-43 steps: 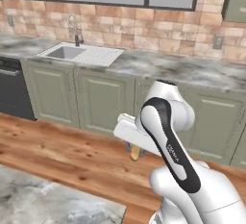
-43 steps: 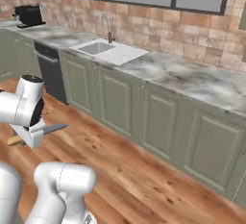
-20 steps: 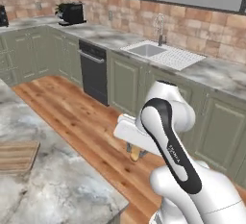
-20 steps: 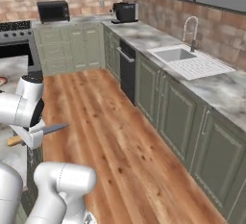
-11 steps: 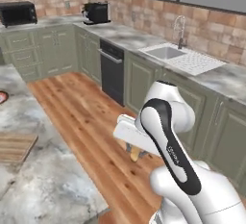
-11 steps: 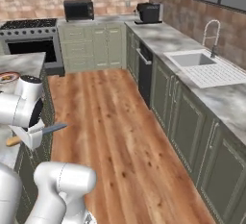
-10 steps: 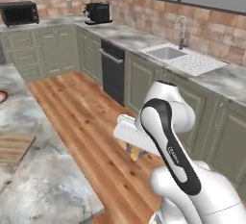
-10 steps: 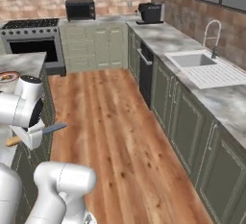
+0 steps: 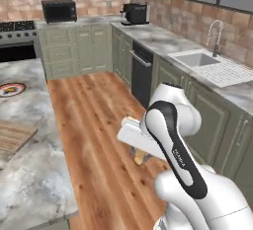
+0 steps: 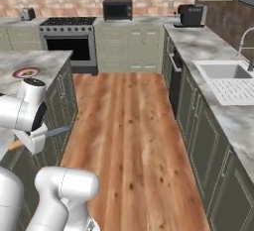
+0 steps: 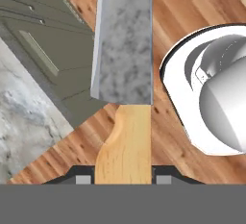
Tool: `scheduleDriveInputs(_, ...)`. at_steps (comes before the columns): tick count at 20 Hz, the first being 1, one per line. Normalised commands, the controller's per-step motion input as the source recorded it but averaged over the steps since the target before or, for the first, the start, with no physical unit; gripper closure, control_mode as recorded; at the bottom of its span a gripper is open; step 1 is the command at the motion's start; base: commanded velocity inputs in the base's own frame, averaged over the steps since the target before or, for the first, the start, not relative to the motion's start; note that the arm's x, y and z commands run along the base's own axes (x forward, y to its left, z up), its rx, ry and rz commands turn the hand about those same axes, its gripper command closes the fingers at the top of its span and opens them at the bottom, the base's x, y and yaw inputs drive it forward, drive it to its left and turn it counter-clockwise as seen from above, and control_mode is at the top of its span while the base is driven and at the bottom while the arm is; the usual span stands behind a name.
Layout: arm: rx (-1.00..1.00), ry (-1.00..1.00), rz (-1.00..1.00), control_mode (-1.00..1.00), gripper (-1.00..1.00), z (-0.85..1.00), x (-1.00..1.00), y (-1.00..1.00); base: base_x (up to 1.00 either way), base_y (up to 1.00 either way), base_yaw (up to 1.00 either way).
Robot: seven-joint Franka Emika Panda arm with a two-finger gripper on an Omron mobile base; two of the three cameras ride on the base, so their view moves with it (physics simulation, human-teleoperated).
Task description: Pick up the knife from the drawer and place it on the cutting board. Then place the meat from the plate to the cutting board.
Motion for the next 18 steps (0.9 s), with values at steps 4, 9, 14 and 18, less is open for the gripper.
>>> scheduleDriveInputs(4, 0.00, 0.00, 0.00, 1.00, 1.00, 0.00, 0.00, 0.00, 0.20, -0.44, 0.47)
scheduleDriveInputs(9, 0.00, 0.00, 0.00, 1.00, 1.00, 0.00, 0.00, 0.00, 0.20, -0.47, 0.47)
scheduleDriveInputs(14, 0.00, 0.00, 0.00, 1.00, 1.00, 0.00, 0.00, 0.00, 0.36, -0.55, 0.44)
scheduleDriveInputs(18, 0.00, 0.00, 0.00, 1.00, 1.00, 0.00, 0.00, 0.00, 0.59, -0.56, 0.41)
